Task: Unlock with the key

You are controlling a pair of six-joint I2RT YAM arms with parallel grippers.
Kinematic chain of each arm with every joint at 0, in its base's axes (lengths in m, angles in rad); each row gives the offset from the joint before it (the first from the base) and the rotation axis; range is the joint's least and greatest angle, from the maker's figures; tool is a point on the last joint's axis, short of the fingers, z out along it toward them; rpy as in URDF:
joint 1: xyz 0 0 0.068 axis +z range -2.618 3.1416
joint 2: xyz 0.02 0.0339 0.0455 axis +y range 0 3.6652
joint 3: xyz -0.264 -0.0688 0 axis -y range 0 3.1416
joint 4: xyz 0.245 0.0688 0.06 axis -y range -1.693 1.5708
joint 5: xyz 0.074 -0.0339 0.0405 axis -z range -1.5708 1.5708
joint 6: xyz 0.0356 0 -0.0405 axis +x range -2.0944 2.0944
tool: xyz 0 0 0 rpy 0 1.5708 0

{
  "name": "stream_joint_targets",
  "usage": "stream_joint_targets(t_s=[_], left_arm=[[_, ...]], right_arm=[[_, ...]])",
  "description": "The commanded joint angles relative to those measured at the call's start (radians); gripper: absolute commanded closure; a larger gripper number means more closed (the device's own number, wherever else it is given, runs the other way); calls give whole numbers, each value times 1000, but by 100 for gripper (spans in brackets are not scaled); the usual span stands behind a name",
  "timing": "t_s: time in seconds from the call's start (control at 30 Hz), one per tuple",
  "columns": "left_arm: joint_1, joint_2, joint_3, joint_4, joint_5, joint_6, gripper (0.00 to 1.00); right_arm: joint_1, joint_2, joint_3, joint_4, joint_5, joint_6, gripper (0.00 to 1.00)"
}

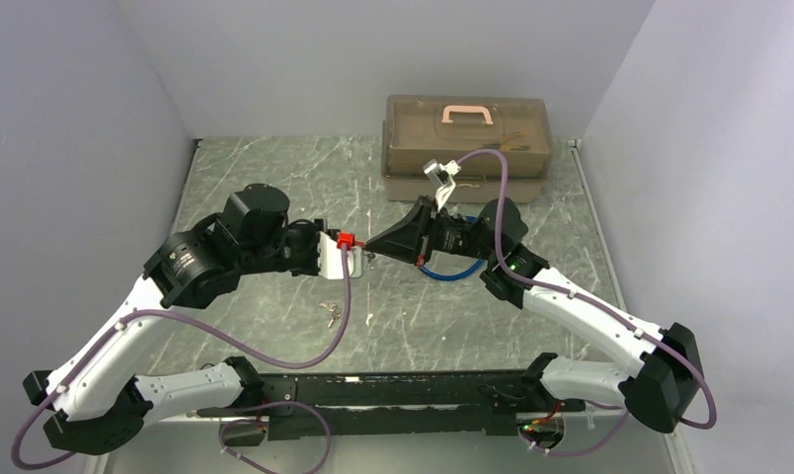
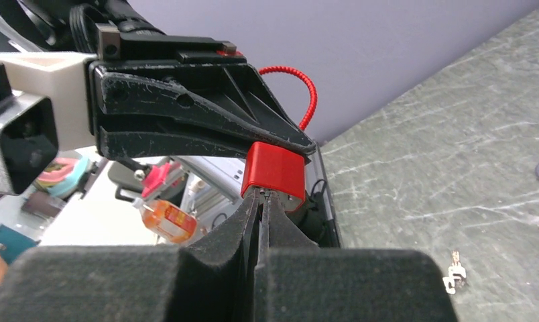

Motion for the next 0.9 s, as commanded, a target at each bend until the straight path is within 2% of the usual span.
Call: stream_joint_targets(t_s=[0.0,0.13,0.23,0.33,0.43,0.57,0.67,0.87], left_arm=[[-15,-68,-15,258,13,24,100],[-32,-83,-17,281,10,59,100],[-53,-88,-19,286,-12,97,100],[-84,-123,-87,340,-61,178,100],[-114,-162,-154,414,-127,253,100],[-131,-165,-166,457,-176,270,100],[-130,-166,-170,451,-184,264,100],[-130,-163,-162,386,-167,231,100]], right_arm=[[-28,15,-28,162,-60,152,100],[-33,33,-32,197,-74,199,100],[-40,61,-39,284,-102,281,100],[-46,82,-34,312,-119,338,100],[-48,101,-5,271,-141,362,100],[-49,102,16,222,-152,357,100],[-52,84,39,152,-151,321,90],[-69,2,117,-58,-123,187,59]])
